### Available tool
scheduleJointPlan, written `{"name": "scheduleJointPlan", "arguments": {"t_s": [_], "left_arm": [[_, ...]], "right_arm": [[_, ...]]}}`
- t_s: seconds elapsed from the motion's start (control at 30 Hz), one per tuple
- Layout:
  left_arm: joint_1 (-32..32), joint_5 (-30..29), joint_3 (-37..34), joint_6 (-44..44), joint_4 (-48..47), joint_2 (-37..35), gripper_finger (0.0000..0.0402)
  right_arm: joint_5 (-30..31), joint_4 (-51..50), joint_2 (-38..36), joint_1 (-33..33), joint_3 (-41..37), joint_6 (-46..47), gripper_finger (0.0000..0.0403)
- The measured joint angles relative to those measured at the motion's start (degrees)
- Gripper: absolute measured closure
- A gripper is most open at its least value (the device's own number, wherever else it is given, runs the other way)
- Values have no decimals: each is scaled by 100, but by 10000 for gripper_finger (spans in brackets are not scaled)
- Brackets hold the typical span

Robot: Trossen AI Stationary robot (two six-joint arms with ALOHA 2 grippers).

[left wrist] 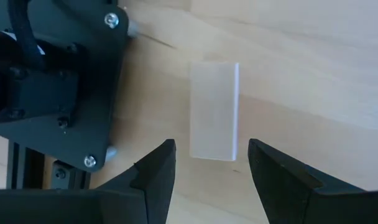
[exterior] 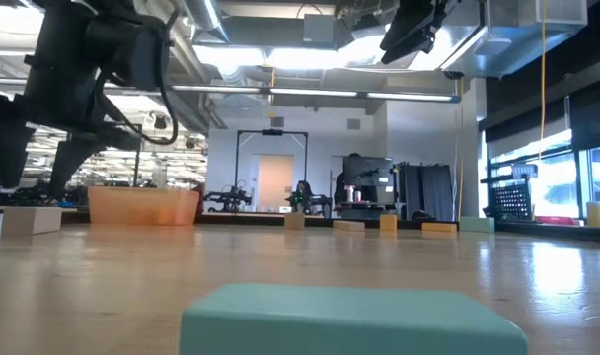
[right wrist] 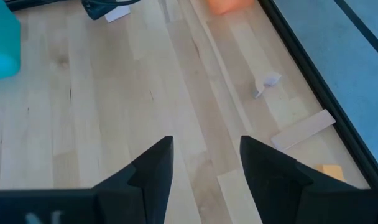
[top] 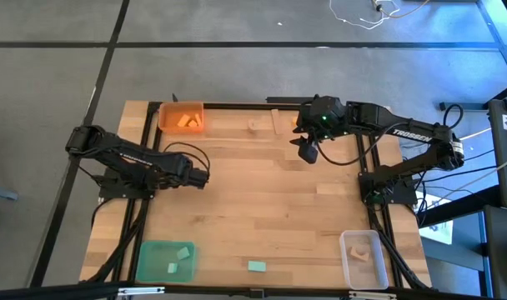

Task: Sort & place blocks by color
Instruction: Put the brown block into the transparent bin

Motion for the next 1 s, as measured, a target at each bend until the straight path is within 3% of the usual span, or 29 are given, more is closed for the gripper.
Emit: {"name": "scheduleJointPlan", "arguments": {"t_s": [0.73,1.0], "left_arm": [[11,-176,-1134,200,1744,-22,211],[15,-158,-1138,745,1779,-15,281]], "right_arm": [[0,0,0,0,0,1,216],[0,0,0,0,0,2,216]]}}
